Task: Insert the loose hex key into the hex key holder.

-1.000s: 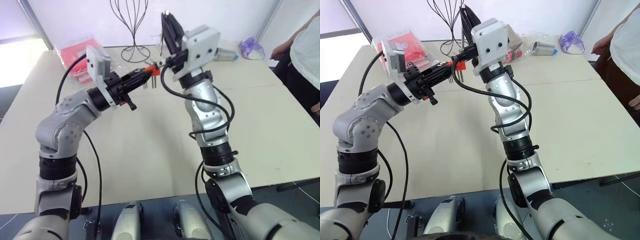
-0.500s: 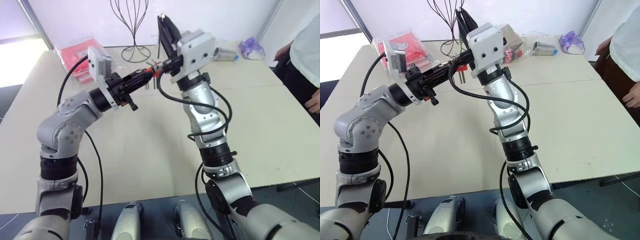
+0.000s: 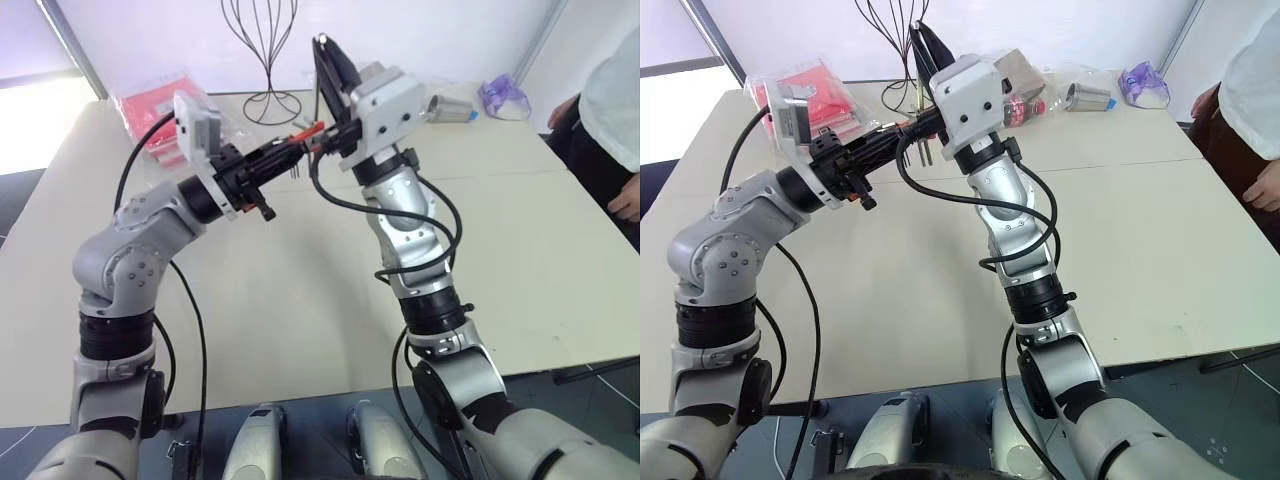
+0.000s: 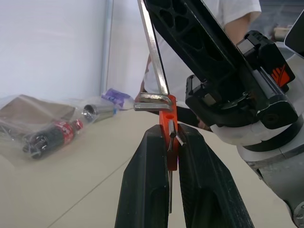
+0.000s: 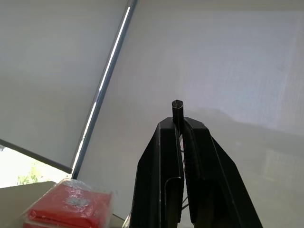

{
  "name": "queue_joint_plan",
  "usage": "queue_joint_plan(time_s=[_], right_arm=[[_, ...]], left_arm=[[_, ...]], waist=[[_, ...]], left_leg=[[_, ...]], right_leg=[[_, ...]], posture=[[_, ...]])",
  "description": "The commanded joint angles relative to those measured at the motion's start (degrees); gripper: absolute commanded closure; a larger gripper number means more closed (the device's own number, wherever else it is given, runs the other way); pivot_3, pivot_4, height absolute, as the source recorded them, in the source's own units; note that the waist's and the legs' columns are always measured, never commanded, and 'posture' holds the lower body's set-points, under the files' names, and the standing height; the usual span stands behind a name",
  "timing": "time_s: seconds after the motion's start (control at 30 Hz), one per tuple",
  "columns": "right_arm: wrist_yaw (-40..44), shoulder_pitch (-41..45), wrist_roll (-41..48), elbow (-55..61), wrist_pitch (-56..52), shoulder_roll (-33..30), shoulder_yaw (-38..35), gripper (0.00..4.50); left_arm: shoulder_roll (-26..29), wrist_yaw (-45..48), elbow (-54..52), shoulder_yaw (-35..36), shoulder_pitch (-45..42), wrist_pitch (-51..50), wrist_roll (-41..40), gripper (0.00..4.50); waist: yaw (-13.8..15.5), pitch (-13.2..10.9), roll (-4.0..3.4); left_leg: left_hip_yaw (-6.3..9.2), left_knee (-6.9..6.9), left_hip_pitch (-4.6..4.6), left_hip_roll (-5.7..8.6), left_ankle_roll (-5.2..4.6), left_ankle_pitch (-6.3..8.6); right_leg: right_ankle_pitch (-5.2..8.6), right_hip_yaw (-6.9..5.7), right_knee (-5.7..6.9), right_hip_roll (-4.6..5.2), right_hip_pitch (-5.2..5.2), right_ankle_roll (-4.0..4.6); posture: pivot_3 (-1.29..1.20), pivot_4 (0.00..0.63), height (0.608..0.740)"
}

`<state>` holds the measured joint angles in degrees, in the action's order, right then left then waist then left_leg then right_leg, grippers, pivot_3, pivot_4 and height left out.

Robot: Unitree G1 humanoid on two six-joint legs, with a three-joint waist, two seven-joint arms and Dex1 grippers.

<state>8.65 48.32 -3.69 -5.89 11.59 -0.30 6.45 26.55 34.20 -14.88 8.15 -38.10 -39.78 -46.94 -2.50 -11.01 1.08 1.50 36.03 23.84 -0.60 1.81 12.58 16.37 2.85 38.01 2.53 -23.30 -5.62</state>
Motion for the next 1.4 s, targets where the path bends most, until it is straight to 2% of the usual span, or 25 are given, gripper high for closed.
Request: queue_joint_plan(time_s=[0.03, 0.63, 1.23, 1.33, 1.4], right_arm=[[-0.2, 0.6, -0.1, 1.2, 1.4, 0.0, -0.1, 4.44], [-0.2, 0.7, -1.2, 0.7, 3.3, -1.1, 0.4, 4.44], [4.7, -0.9, -2.2, 3.0, 5.6, -2.1, 3.9, 4.44], [5.3, -1.3, -1.9, 3.3, 5.1, -2.3, 3.7, 3.41], [5.4, -1.7, -1.7, 3.5, 4.6, -2.3, 3.4, 2.44]], left_arm=[[0.6, -0.4, -2.4, 1.8, -1.7, -0.1, -1.4, 4.50], [0.4, -1.6, -2.1, 2.9, -2.6, -1.1, -3.8, 4.50], [0.3, -2.1, -1.3, 3.2, -3.4, -0.8, -4.0, 4.50], [0.2, -2.1, -1.2, 3.2, -3.5, -0.7, -3.9, 4.50], [0.3, -2.0, -1.2, 3.2, -3.5, -0.7, -3.9, 4.50]], waist=[[0.0, 0.0, 0.00], [0.0, 0.0, 0.00], [0.0, 0.0, 0.00], [0.1, 0.0, 0.00], [0.1, 0.0, 0.00]], left_leg=[[0.00, 0.00, 0.00, 0.00, 0.00, 0.00], [0.00, 0.00, 0.00, 0.00, 0.00, 0.00], [0.01, 0.01, 0.00, 0.00, 0.00, 0.00], [0.01, 0.01, 0.00, 0.00, 0.00, 0.00], [0.01, 0.01, 0.00, 0.00, 0.00, 0.00]], right_leg=[[0.00, 0.00, 0.00, 0.00, 0.00, 0.00], [0.00, 0.00, 0.00, 0.00, 0.00, 0.00], [0.00, 0.00, 0.00, 0.00, 0.01, 0.00], [0.00, 0.00, 0.00, 0.00, 0.01, 0.00], [0.00, -0.01, 0.00, 0.00, 0.01, 0.00]], posture=[[0.00, 0.150, 0.740], [0.00, 0.150, 0.740], [0.00, 0.150, 0.740], [0.00, 0.150, 0.740], [0.00, 0.150, 0.740]])
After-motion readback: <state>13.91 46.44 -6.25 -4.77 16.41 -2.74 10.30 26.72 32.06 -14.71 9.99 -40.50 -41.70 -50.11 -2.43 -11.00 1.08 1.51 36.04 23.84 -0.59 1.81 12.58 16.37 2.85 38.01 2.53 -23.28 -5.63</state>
